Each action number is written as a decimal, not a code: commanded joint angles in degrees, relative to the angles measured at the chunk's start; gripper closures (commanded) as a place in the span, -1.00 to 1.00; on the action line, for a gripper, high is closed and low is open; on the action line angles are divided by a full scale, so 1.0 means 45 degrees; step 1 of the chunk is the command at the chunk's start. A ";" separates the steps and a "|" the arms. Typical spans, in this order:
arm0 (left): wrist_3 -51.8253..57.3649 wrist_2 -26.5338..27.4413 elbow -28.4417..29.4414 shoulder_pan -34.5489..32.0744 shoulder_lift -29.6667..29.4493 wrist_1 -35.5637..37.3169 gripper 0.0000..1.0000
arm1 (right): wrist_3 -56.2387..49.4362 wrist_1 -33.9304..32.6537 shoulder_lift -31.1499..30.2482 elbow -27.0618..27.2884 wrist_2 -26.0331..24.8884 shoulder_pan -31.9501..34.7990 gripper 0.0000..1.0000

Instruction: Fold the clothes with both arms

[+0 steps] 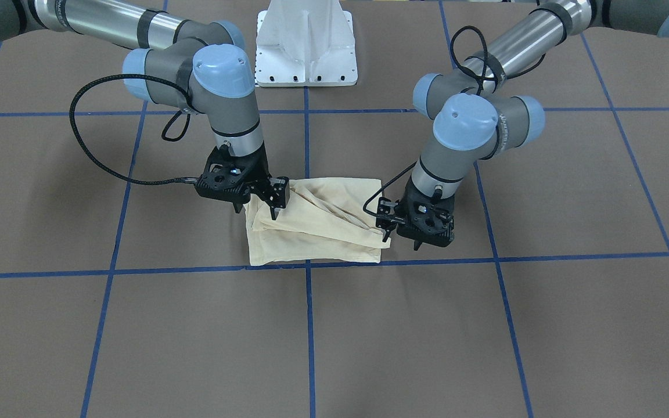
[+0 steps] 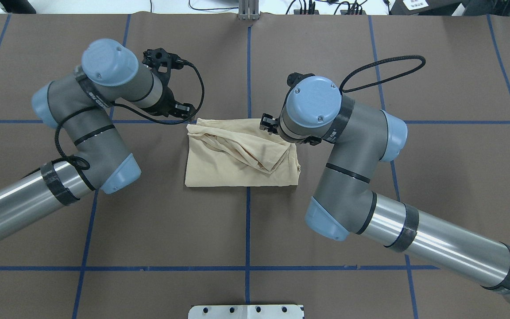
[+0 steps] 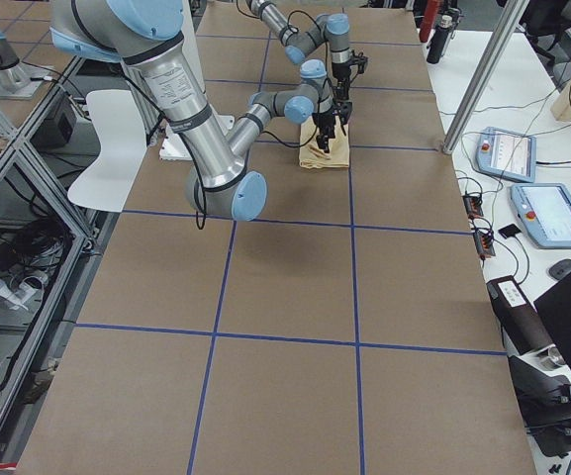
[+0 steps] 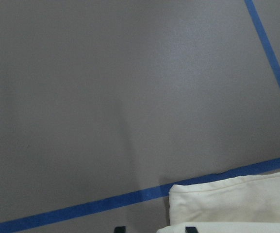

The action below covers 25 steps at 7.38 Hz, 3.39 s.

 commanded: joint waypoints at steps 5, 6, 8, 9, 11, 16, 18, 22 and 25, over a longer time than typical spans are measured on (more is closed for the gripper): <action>0.0988 -0.0924 -0.0257 -0.0483 0.0406 -0.0030 -1.00 | -0.7212 -0.1389 0.0797 0.0082 -0.2548 -0.2271 -0.64; 0.0988 -0.0924 -0.0257 -0.0483 0.0406 -0.0030 -1.00 | -0.8096 -0.1389 0.0757 0.0024 -0.2842 -0.2352 -0.31; 0.0948 -0.0924 -0.0276 -0.0483 0.0406 -0.0030 -1.00 | -0.8340 -0.1408 0.0835 0.0004 -0.3096 -0.2372 0.71; 0.0948 -0.0924 -0.0276 -0.0483 0.0406 -0.0030 -1.00 | -0.8281 -0.1389 0.0893 -0.0035 -0.3466 -0.2449 1.00; 0.0929 -0.0944 -0.0334 -0.0483 0.0406 -0.0030 -1.00 | -0.8183 -0.1389 0.0932 -0.0054 -0.3489 -0.2450 1.00; 0.0831 -0.0944 -0.0569 -0.0483 0.0465 0.0009 -1.00 | -0.8163 -0.1213 0.1127 -0.0753 -0.3683 -0.1340 1.00; 0.0812 -0.0944 -0.0608 -0.0502 0.0465 0.0009 -1.00 | -0.8203 0.0707 0.1711 -0.2971 -0.3977 -0.0501 1.00; 0.0812 -0.0944 -0.0608 -0.0483 0.0465 0.0009 -1.00 | -0.8126 0.2338 0.2456 -0.4996 -0.3861 0.0205 -0.99; 0.0812 -0.1370 -0.0879 -0.0502 0.0561 0.0106 -1.00 | -0.7697 0.2226 0.2438 -0.4530 0.0846 0.1800 -1.00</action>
